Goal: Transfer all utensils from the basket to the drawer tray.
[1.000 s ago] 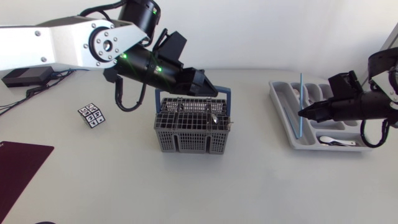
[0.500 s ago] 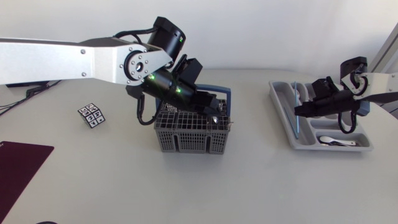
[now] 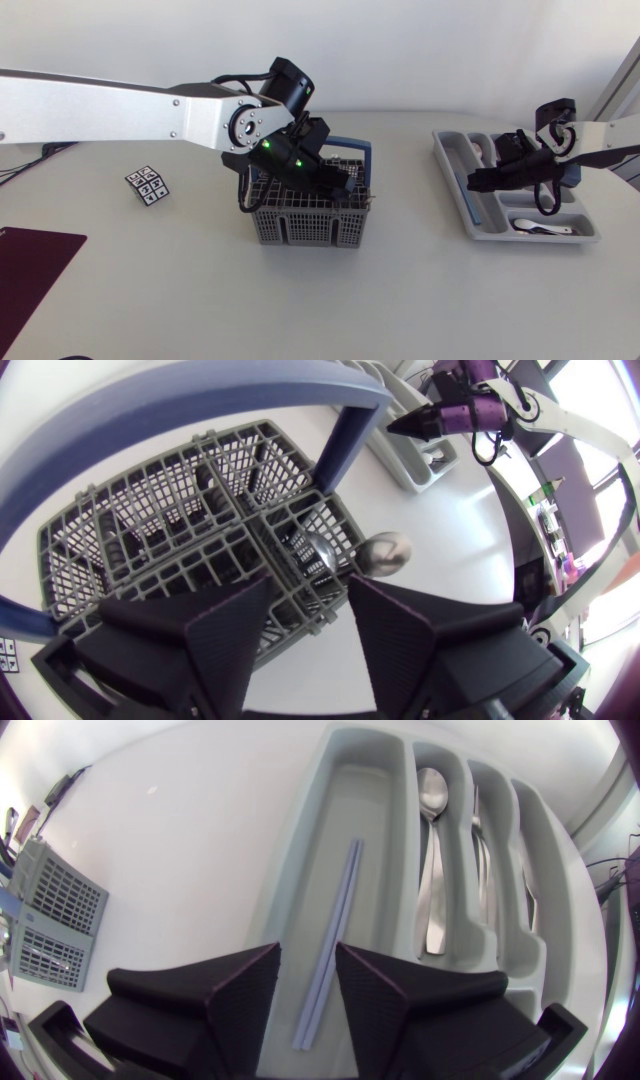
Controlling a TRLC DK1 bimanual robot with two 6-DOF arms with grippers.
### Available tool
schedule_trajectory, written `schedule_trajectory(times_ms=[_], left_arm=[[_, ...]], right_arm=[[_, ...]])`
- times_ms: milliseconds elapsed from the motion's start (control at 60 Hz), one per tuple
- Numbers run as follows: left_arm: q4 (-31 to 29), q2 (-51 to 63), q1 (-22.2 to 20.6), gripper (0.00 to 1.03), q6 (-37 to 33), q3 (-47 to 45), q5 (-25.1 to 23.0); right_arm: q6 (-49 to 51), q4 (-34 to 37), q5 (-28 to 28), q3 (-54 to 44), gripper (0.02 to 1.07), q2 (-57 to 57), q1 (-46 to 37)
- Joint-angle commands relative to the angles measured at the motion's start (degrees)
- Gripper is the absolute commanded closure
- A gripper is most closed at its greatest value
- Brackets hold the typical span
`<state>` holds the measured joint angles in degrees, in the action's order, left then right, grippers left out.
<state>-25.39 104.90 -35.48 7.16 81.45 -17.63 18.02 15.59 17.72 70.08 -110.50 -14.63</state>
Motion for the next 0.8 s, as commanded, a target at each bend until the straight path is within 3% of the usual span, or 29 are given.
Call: schedule_trajectory(times_ms=[0, 533, 783], left_arm=[[0.69, 1.45, -0.2, 0.57, 2.51, 2.05, 0.23], [1.57, 3.99, -1.52, 0.62, 4.44, 4.86, 0.31], [1.92, 4.87, -1.87, 0.84, 4.44, 5.47, 0.31]], right_arm=[[-1.23, -0.04, -0.49, -0.21, 0.37, 0.02, 1.01], [-1.5, 0.31, -0.93, -3.46, 0.35, 4.94, 3.65], [-1.41, 0.23, -1.37, -5.13, 0.35, 7.23, 4.79]])
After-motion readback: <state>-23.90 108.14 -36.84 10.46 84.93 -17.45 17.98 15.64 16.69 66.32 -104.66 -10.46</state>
